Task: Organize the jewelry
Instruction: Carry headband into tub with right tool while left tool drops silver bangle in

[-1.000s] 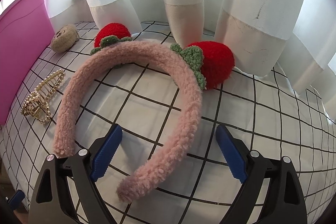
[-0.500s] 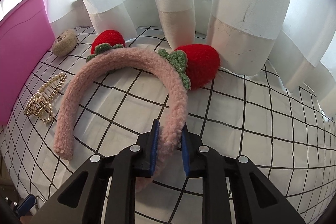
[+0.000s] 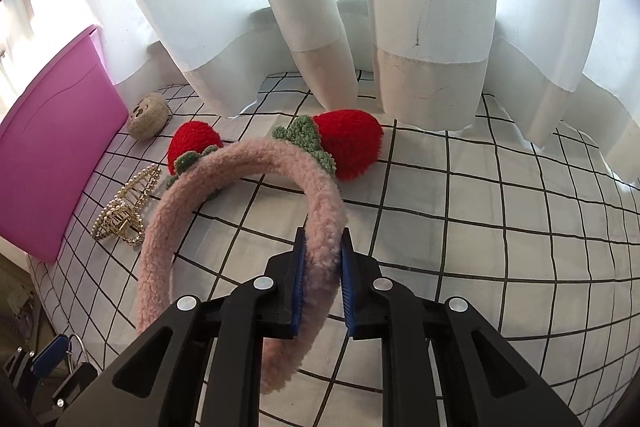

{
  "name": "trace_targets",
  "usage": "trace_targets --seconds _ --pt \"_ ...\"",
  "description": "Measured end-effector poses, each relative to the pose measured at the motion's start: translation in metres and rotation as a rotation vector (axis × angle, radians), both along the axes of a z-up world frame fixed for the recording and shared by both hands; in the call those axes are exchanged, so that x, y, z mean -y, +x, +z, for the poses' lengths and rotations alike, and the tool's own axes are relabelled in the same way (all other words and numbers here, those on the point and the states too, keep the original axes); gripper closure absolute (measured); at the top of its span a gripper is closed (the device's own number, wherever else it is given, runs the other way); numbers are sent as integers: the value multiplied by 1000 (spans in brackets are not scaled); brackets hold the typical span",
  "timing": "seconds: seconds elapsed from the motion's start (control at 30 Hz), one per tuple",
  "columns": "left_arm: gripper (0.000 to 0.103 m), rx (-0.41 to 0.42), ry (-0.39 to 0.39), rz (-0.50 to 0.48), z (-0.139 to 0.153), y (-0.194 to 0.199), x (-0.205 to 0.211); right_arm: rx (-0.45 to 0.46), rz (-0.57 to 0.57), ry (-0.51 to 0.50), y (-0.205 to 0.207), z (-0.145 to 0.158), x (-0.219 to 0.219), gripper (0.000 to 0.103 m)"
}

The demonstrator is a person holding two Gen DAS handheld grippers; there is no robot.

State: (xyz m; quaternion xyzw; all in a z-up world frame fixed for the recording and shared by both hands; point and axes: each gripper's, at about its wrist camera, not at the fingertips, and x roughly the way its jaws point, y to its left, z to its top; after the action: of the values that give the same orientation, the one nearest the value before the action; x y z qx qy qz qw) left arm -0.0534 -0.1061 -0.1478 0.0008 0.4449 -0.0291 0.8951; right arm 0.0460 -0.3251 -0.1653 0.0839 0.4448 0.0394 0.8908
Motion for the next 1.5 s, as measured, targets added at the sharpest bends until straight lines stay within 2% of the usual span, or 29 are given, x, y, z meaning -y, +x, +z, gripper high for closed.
trace_targets --seconds 0.37,0.9,1.2,1.5 --pt "59 89 0 12 55 8 -23 9 -26 43 -19 39 9 88" --pt "59 201 -28 -19 124 20 -51 104 -41 -8 -40 112 -9 88" --pt "59 272 -46 36 159 24 -96 211 2 -43 -38 166 -45 88" --pt "59 355 -49 147 197 34 -169 323 103 -7 -21 217 -106 88"
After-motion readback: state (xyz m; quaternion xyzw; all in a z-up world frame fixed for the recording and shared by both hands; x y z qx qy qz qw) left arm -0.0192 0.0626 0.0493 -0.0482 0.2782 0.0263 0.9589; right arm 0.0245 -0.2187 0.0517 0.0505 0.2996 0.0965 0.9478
